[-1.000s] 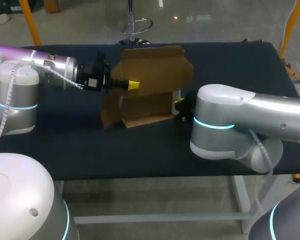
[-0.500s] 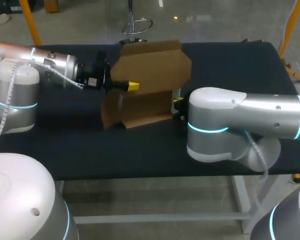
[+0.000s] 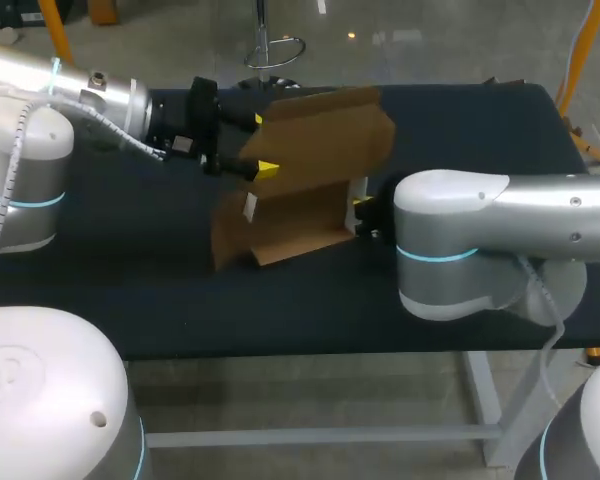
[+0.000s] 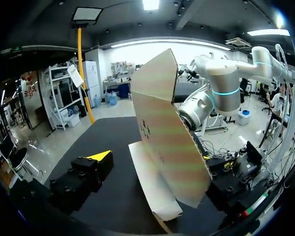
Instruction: Assemble the packaging by folding the flat box into shape, placing the metal phone stand inside, and closing the box properly
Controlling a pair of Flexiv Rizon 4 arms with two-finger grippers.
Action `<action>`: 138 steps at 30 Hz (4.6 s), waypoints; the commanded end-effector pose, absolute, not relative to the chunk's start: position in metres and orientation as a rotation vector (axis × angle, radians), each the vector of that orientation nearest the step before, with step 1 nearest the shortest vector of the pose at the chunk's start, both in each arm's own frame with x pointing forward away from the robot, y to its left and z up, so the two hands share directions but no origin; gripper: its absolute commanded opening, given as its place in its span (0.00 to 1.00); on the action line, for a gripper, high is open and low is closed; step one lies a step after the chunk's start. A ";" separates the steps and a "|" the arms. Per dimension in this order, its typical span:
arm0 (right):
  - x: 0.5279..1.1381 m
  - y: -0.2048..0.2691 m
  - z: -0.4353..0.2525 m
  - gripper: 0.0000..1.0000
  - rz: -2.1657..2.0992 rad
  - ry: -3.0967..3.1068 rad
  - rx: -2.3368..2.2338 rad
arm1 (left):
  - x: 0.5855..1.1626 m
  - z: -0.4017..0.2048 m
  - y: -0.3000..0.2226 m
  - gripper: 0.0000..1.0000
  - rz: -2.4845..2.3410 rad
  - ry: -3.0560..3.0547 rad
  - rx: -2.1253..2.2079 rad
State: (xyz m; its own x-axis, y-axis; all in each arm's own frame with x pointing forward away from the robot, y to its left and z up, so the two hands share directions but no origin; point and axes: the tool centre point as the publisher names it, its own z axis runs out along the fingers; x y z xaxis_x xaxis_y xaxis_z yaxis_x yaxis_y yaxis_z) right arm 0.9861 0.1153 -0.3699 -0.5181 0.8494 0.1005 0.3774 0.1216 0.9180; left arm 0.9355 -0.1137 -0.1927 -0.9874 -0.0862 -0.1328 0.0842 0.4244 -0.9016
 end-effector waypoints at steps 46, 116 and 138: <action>0.973 0.112 -0.350 0.00 1.098 2.920 1.027 | 0.862 -0.154 -0.017 1.00 -1.132 2.780 0.244; 0.932 0.102 -0.364 0.00 0.253 2.679 2.047 | 0.865 -0.187 0.016 1.00 -0.966 2.842 0.136; 0.919 0.097 -0.379 0.00 0.006 2.525 2.260 | 0.867 -0.216 0.021 1.00 -1.033 2.884 0.001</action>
